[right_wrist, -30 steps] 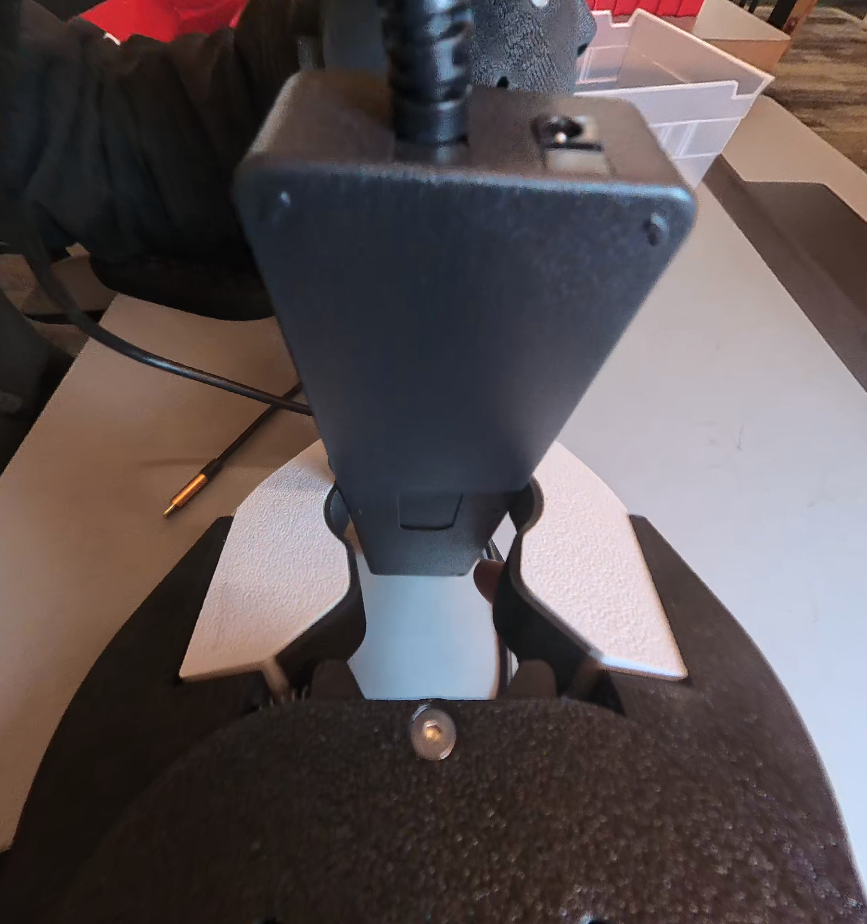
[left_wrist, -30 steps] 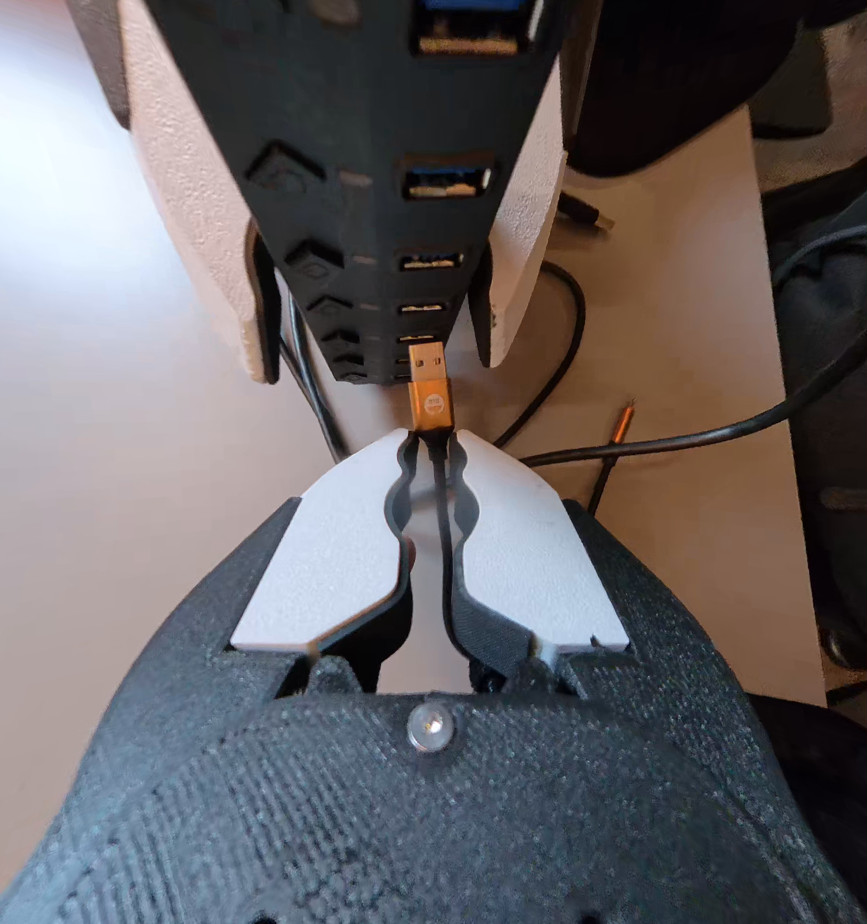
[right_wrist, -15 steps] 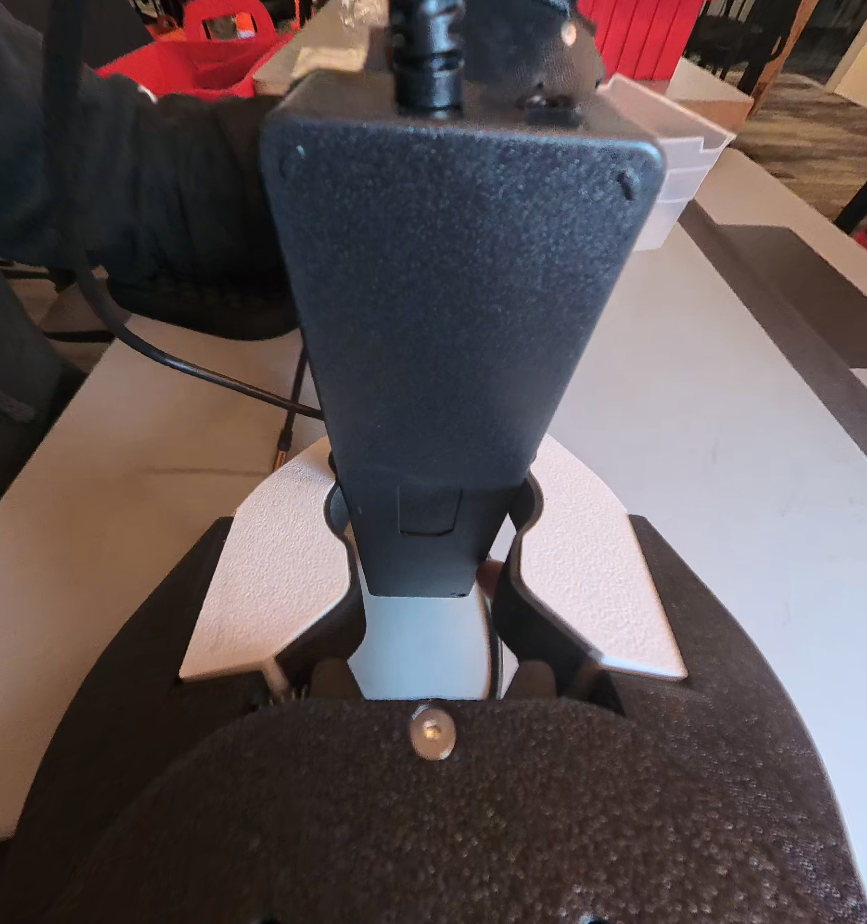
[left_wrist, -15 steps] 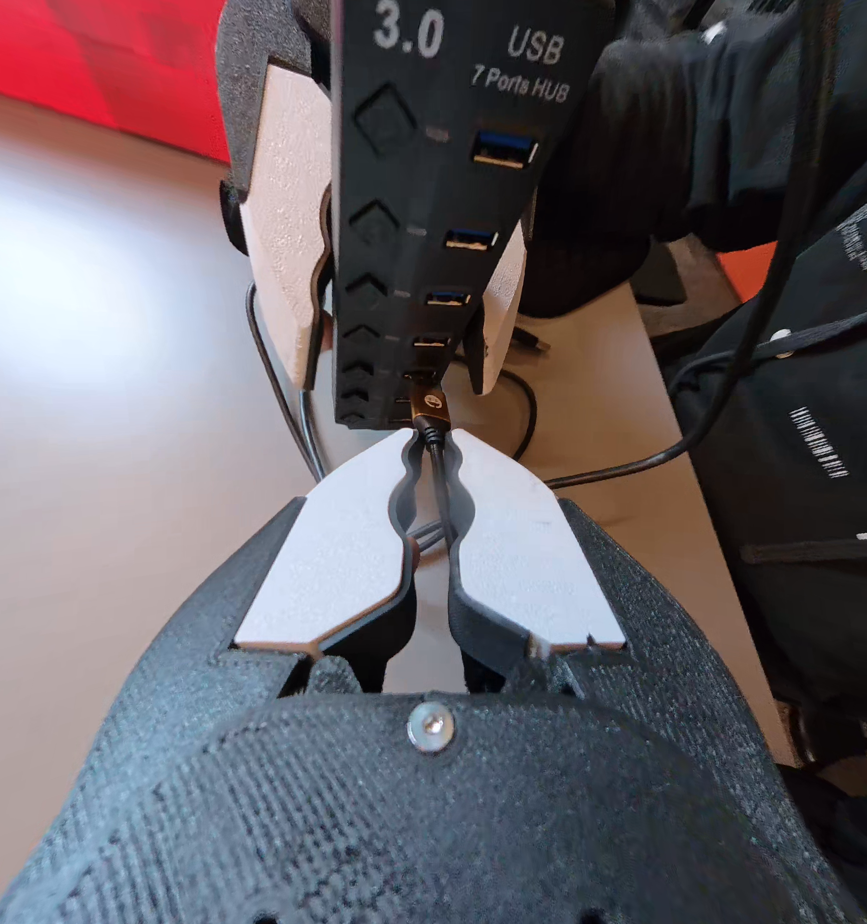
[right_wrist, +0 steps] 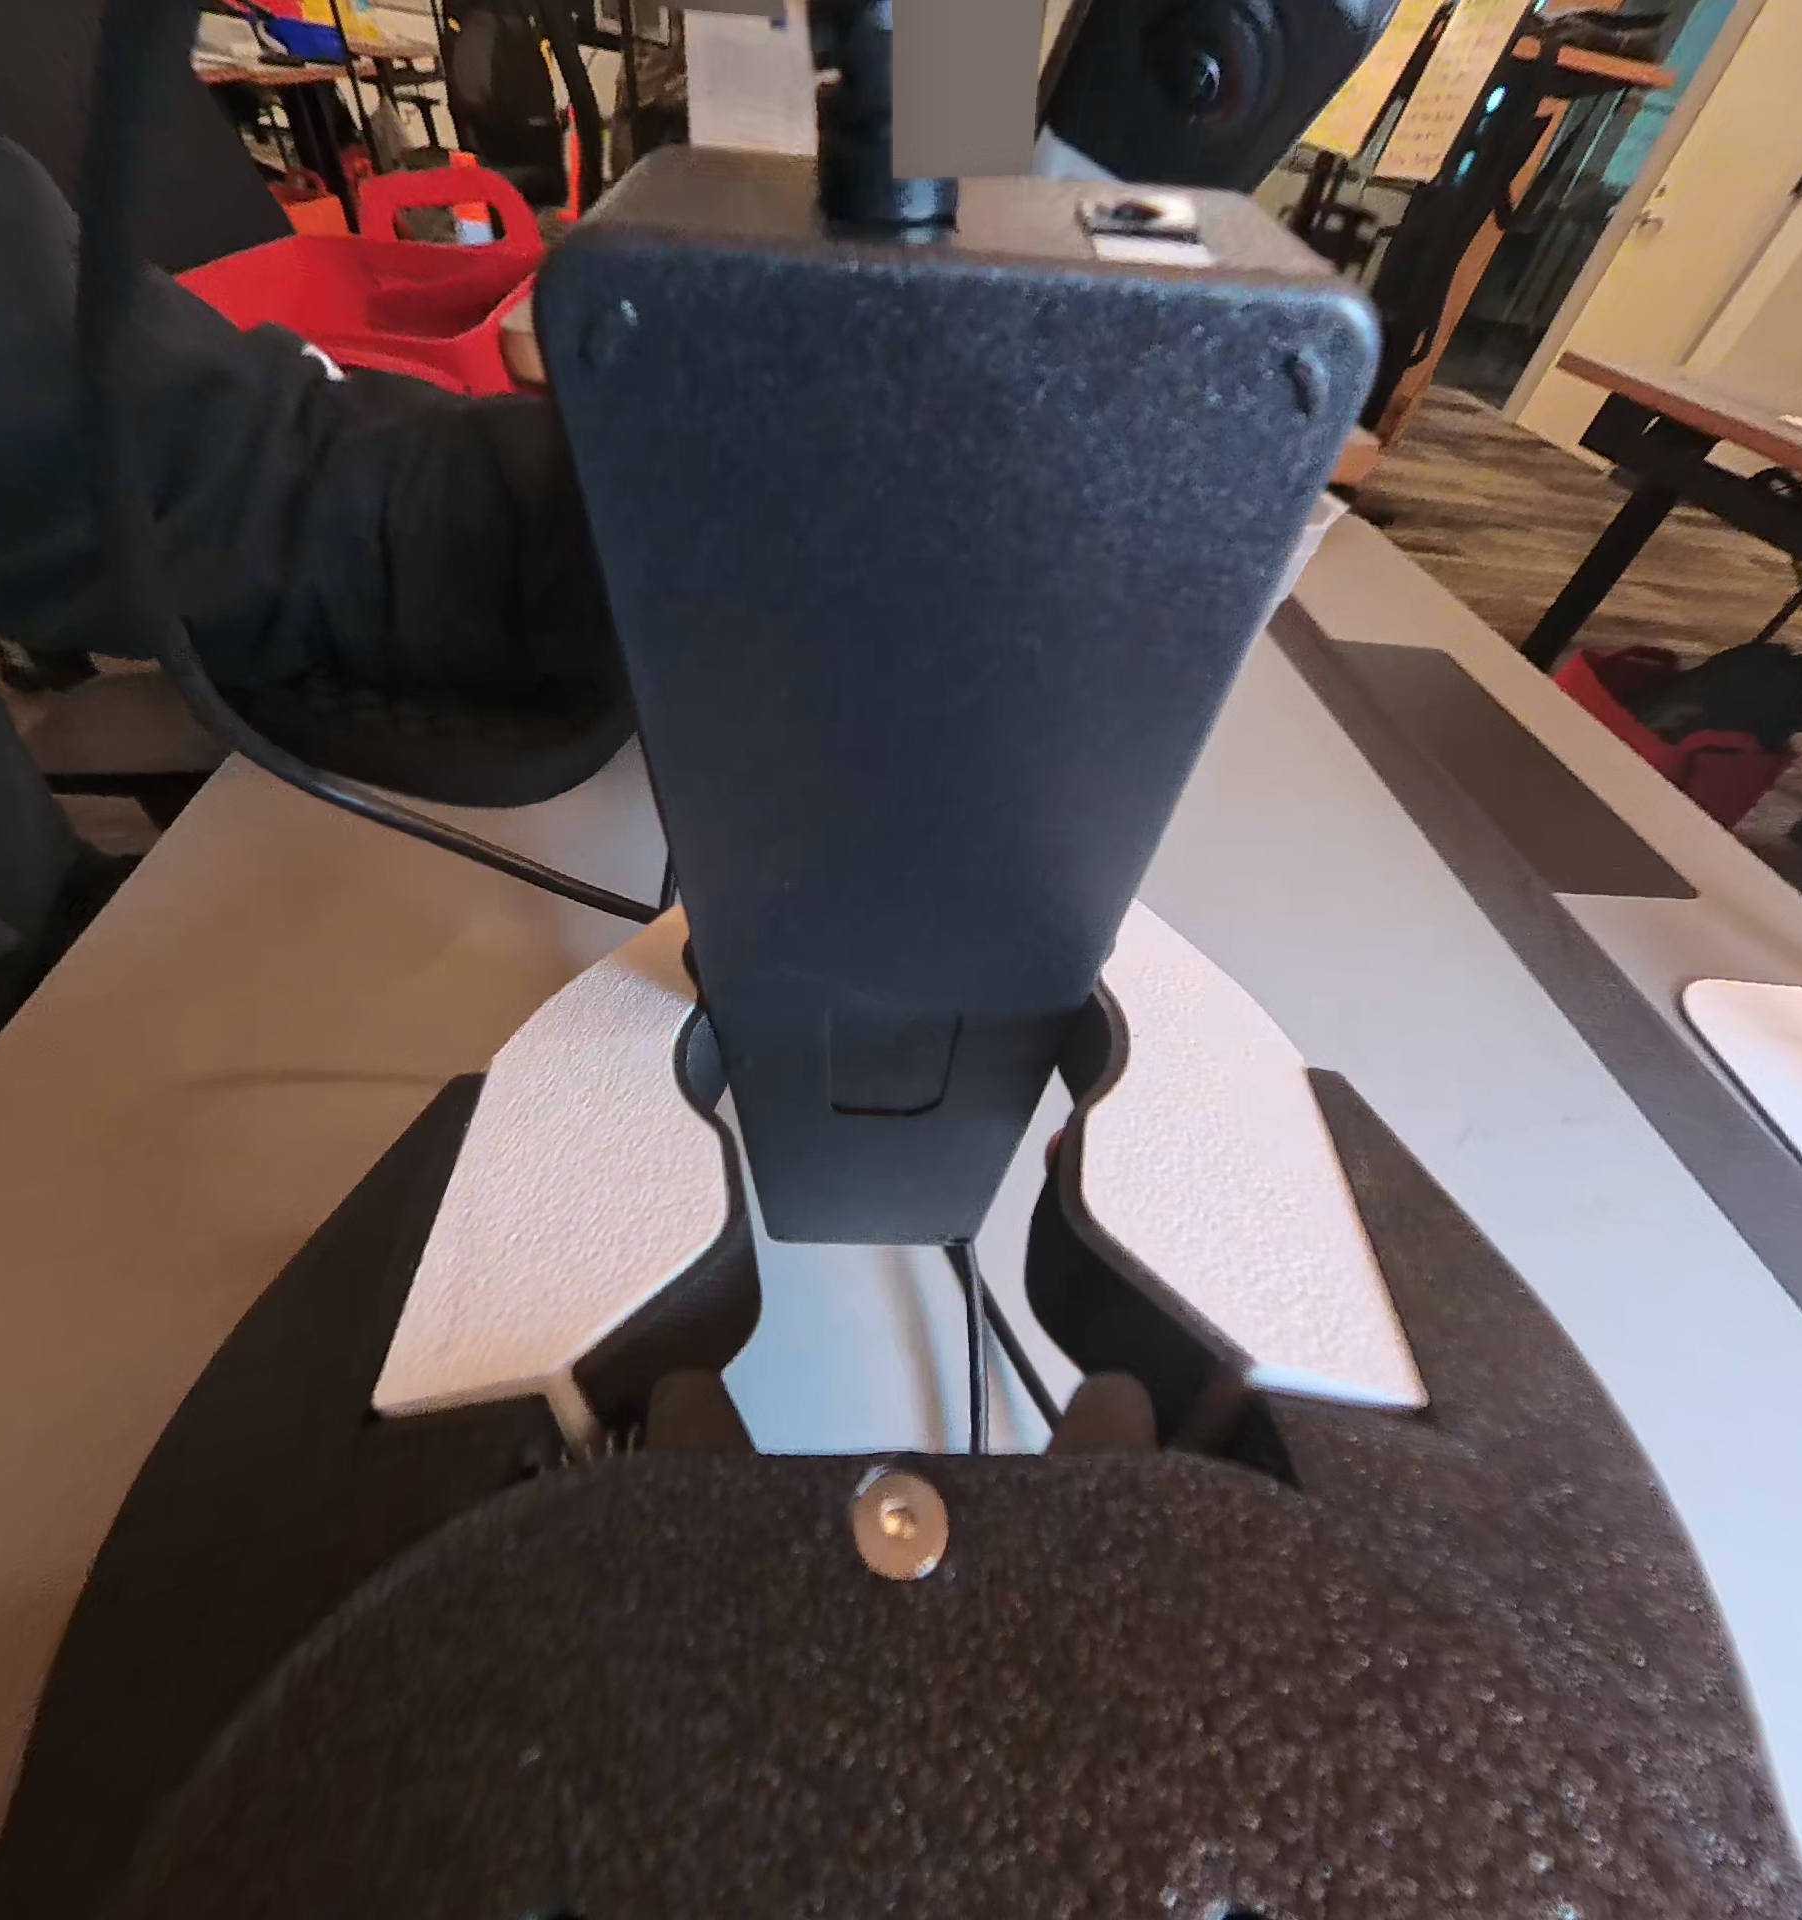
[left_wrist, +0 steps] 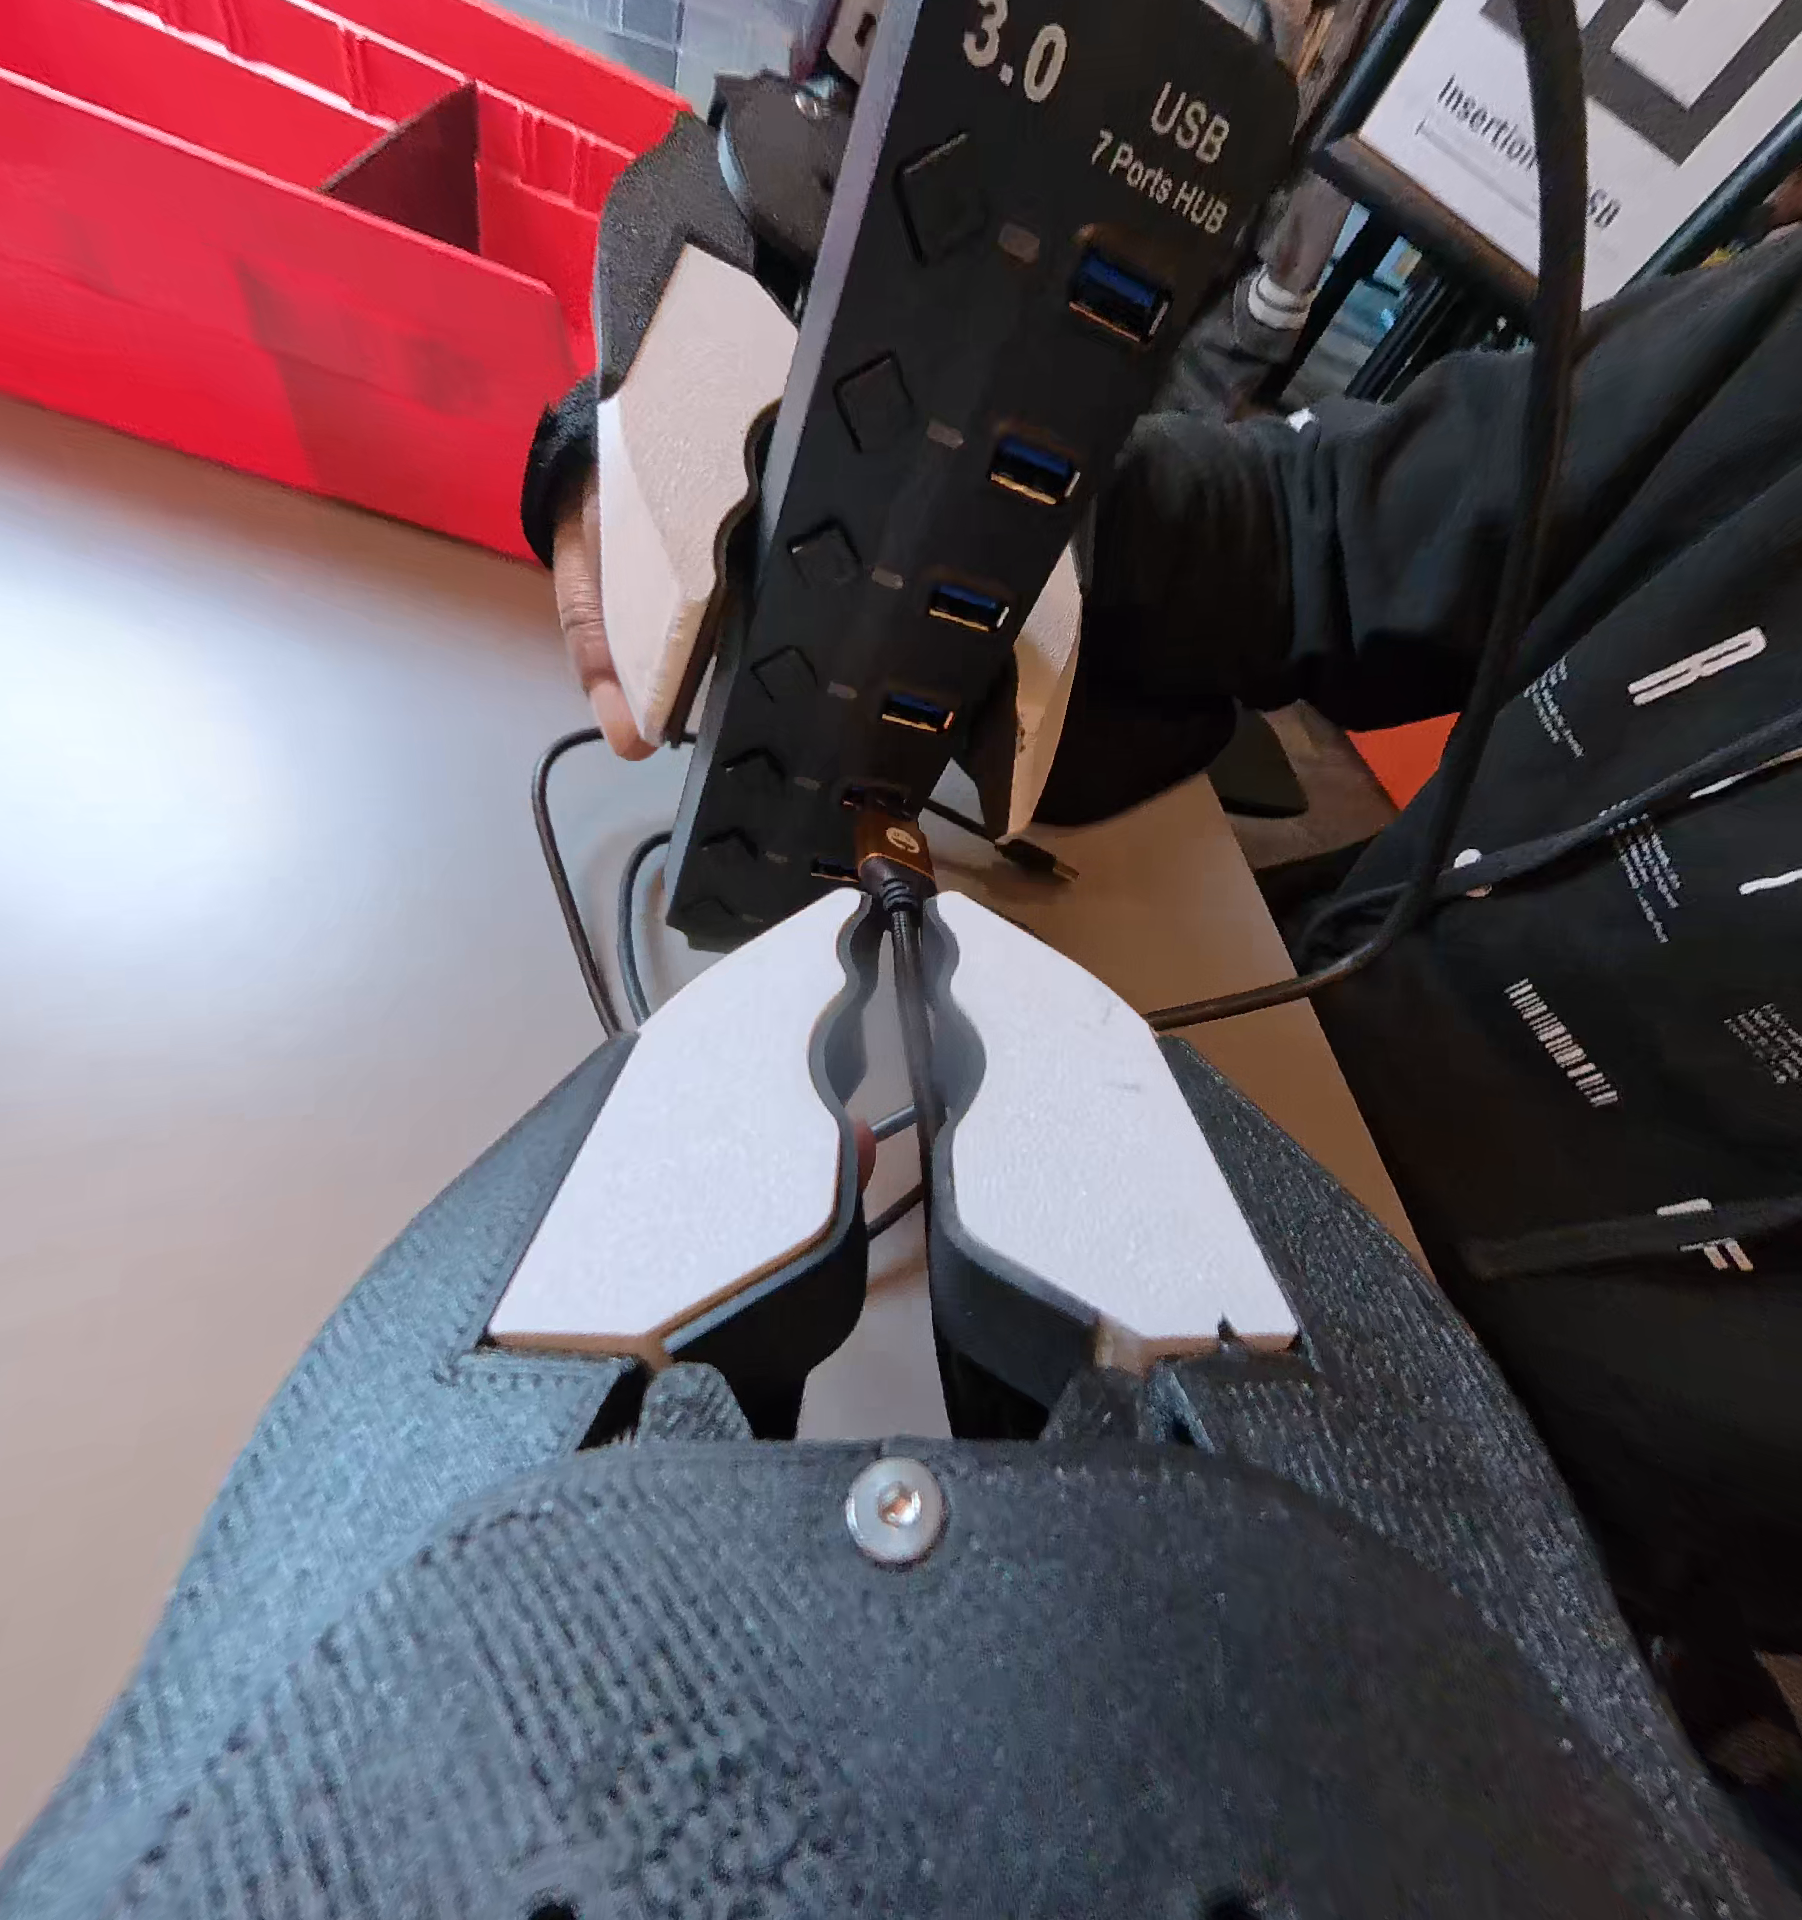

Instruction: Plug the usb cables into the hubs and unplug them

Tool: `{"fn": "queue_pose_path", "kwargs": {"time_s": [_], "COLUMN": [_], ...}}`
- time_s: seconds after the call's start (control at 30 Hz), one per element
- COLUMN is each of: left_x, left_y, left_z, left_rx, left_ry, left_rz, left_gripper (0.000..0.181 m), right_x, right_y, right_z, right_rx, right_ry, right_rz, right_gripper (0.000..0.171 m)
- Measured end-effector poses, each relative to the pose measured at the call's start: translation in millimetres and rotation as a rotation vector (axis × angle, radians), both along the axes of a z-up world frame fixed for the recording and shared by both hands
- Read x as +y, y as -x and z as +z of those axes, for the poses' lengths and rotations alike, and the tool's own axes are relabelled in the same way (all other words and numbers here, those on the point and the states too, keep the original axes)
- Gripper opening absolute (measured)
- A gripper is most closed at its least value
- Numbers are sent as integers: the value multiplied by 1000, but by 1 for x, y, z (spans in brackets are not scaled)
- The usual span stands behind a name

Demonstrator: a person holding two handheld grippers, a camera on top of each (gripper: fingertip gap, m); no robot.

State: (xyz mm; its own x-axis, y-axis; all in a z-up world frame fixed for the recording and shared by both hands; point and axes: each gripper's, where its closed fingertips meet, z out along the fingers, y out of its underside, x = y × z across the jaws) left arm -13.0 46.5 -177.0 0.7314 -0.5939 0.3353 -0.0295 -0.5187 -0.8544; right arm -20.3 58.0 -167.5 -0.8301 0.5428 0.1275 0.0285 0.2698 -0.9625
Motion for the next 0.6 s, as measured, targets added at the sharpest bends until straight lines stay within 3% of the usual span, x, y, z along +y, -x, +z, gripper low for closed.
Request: {"fn": "queue_pose_path", "kwargs": {"time_s": [0.3, 0.6], "left_x": [12, 18], "left_y": [2, -14], "left_z": [35, 34], "left_rx": [-170, -90], "left_ry": [-166, -137], "left_rz": [68, 91], "left_gripper": [7, 7], "right_x": [14, 12], "right_y": [0, -10], "right_z": [40, 48], "right_rx": [121, 141], "right_ry": [166, 150], "right_rz": [-46, -9], "right_gripper": [64, 63]}}
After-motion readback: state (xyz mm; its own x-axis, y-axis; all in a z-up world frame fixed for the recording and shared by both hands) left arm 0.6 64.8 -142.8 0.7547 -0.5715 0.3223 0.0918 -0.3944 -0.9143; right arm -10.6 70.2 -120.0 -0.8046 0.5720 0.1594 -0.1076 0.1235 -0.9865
